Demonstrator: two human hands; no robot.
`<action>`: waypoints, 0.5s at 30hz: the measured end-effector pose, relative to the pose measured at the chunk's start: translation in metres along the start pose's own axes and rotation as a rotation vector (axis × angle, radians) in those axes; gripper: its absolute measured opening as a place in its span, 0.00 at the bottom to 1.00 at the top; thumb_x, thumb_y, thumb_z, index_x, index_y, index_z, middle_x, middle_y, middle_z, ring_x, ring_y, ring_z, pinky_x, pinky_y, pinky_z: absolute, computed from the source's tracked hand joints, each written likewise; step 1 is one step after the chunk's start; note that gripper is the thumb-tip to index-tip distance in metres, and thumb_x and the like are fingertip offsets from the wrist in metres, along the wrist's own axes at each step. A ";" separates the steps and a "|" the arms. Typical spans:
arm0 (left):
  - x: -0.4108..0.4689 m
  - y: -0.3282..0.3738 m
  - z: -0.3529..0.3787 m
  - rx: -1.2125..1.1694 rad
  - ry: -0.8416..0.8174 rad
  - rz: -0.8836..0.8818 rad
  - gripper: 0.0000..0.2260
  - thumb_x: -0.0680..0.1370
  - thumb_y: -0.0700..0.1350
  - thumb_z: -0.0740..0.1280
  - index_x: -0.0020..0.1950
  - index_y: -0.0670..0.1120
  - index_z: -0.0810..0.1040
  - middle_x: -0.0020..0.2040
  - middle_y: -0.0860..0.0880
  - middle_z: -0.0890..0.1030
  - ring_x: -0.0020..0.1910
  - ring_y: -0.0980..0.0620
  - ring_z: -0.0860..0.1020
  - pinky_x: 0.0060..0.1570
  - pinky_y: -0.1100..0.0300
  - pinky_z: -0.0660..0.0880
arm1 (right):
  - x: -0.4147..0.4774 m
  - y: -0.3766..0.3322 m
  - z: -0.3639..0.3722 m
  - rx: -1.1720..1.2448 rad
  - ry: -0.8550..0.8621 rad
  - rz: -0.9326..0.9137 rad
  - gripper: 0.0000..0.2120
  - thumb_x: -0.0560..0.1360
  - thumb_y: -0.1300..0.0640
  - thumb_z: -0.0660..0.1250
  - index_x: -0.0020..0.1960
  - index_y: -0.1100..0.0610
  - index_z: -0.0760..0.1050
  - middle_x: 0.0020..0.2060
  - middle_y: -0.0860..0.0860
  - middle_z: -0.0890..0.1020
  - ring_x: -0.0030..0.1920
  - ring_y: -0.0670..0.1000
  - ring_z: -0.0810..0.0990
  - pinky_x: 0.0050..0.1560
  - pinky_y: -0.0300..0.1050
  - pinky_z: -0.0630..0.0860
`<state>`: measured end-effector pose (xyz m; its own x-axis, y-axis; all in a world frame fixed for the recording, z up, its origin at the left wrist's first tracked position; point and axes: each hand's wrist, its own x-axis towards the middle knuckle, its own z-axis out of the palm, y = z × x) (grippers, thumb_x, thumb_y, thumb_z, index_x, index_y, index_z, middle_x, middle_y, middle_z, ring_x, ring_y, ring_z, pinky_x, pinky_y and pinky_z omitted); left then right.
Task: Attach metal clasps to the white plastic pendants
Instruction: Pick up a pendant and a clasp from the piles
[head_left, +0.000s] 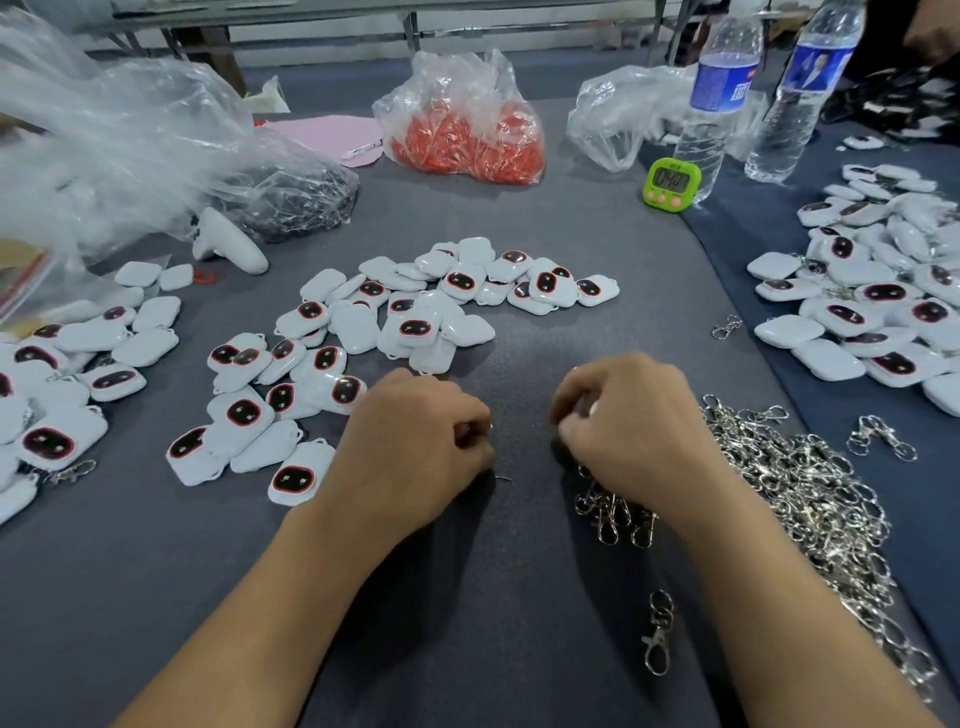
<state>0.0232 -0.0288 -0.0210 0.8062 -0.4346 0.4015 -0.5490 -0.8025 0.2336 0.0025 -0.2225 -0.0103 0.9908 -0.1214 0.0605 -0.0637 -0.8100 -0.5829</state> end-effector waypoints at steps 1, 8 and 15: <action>0.001 0.000 0.001 -0.004 -0.022 0.003 0.04 0.68 0.47 0.78 0.38 0.51 0.84 0.33 0.54 0.80 0.34 0.54 0.68 0.40 0.62 0.57 | 0.002 0.001 0.001 0.107 0.096 0.058 0.08 0.70 0.57 0.69 0.39 0.45 0.84 0.28 0.41 0.80 0.34 0.42 0.79 0.34 0.34 0.72; 0.004 -0.004 0.007 -0.280 -0.119 -0.300 0.03 0.70 0.50 0.75 0.42 0.57 0.84 0.35 0.61 0.81 0.39 0.64 0.78 0.37 0.74 0.67 | 0.004 -0.015 0.009 0.852 -0.007 0.191 0.22 0.64 0.73 0.59 0.43 0.51 0.82 0.25 0.45 0.73 0.24 0.43 0.68 0.24 0.33 0.65; 0.004 -0.006 0.009 -0.316 -0.126 -0.331 0.04 0.68 0.51 0.75 0.42 0.56 0.85 0.33 0.59 0.82 0.37 0.62 0.79 0.34 0.69 0.70 | 0.003 -0.015 0.027 0.404 0.044 0.038 0.11 0.74 0.59 0.74 0.50 0.44 0.81 0.47 0.41 0.81 0.46 0.40 0.79 0.45 0.33 0.74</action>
<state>0.0322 -0.0291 -0.0286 0.9589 -0.2384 0.1536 -0.2823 -0.7513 0.5965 0.0100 -0.1950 -0.0228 0.9820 -0.1784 0.0626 -0.0390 -0.5150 -0.8563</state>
